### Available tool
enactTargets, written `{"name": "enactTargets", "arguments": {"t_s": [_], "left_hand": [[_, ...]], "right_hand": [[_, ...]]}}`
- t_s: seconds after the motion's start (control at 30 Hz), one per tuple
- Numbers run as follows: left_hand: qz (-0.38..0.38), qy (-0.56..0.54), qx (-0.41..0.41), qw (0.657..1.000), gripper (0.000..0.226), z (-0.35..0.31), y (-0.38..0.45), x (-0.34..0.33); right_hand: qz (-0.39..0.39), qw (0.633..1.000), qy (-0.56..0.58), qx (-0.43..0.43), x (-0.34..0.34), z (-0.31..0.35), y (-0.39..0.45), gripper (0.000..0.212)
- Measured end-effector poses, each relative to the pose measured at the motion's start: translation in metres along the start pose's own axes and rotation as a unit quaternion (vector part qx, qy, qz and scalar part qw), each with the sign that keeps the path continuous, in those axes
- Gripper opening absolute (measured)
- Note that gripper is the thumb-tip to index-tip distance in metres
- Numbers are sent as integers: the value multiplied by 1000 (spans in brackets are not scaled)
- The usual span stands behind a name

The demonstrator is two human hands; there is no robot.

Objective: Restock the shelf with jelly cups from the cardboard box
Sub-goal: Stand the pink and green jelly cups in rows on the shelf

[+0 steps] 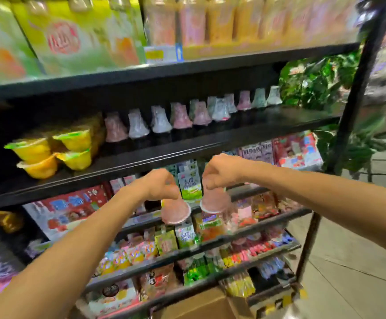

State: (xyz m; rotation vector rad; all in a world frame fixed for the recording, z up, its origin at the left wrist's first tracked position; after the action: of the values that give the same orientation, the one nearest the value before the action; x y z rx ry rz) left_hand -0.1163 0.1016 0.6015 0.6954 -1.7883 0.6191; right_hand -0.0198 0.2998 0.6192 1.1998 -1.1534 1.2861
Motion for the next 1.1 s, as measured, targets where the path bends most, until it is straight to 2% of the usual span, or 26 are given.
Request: {"name": "enactTargets", "arguments": {"t_s": [0.3, 0.37, 0.47, 0.63, 0.87, 1.1], "left_hand": [[-98, -10, -35, 994, 46, -53, -1, 136], [-114, -31, -33, 992, 39, -56, 2, 151], [-139, -51, -34, 988, 25, -52, 14, 160], [-140, -37, -43, 989, 33, -44, 31, 160], [-155, -30, -96, 983, 44, -45, 61, 157], [-148, -7, -121, 982, 48, -74, 100, 151]], "right_hand": [[-103, 991, 80, -6, 121, -16, 2, 24], [-122, 989, 86, -13, 133, -21, 6, 27], [-137, 987, 84, -27, 141, -26, 12, 31], [-136, 987, 68, -51, 143, -30, 18, 35], [-131, 986, 65, -80, 137, -42, 24, 36], [-116, 987, 50, -102, 135, -66, 32, 39]]}}
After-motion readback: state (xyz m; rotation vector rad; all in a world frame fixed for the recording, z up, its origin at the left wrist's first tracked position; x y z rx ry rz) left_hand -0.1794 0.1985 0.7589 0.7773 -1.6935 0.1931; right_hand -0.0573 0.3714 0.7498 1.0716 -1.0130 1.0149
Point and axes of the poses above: each hand's wrist, its own y-axis towards the middle knuckle, its own x-axis out of the back of the hand, z = x × y, the point moved 1 cm from there along y, towards the middle knuckle, and after that the axes turned 5 degrees about -y, right-handed, at the moved point
